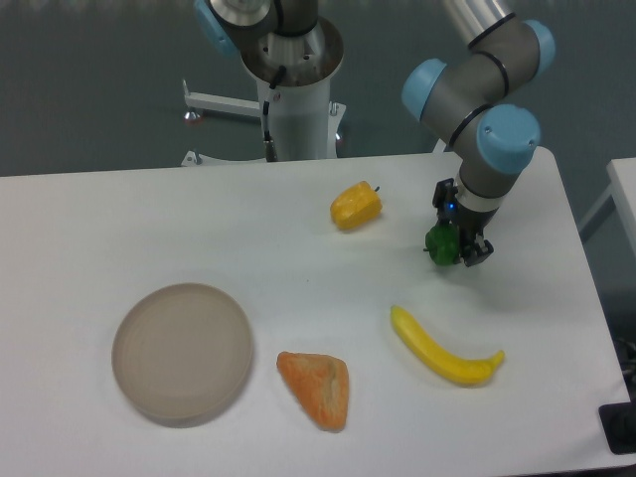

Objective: Place the green pepper on the table
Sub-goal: 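Lower the held green pepper toward the table with the gripper, then open the gripper to release the green pepper onto the table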

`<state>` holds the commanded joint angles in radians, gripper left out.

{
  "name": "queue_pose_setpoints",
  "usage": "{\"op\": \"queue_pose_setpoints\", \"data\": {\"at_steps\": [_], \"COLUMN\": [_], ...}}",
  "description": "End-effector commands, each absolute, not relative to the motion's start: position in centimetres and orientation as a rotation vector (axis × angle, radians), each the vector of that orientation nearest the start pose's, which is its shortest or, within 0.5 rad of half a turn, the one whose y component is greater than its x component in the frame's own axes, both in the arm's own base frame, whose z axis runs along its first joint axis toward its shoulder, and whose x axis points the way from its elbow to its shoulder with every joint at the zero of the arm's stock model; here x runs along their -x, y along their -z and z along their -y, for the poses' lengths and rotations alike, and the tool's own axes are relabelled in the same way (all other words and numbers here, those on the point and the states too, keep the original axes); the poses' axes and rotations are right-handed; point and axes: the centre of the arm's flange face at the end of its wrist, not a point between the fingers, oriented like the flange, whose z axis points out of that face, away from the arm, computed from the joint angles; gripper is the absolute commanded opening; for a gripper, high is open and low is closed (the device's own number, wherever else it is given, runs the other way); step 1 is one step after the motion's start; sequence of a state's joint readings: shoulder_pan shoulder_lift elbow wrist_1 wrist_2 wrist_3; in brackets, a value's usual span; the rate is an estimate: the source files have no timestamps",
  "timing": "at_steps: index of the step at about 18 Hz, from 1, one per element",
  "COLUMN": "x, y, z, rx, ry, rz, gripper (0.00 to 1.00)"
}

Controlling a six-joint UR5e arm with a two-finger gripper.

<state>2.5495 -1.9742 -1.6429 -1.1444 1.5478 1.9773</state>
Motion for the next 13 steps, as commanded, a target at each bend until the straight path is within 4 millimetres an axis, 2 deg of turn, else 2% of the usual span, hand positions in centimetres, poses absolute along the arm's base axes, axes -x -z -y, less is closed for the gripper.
{"op": "queue_pose_setpoints", "data": {"at_steps": [2,4,5,9,12,13], "x": [43.1,43.3,43.4,43.6,43.7,44.1], "y": [-26.9,-26.9,-27.0,-27.4,-28.8,-30.0], "z": [-45.3,-45.1,-45.0,-44.8,-45.3,-46.1], "rx": [2.740,2.734,2.731,2.717,2.732,2.743], "ry": [0.080,0.080,0.077,0.072,0.036,0.011], "rz": [-1.493,-1.501,-1.502,-1.485,-1.473,-1.453], "gripper": [0.52,0.93,1.00,1.00,1.00,1.00]}}
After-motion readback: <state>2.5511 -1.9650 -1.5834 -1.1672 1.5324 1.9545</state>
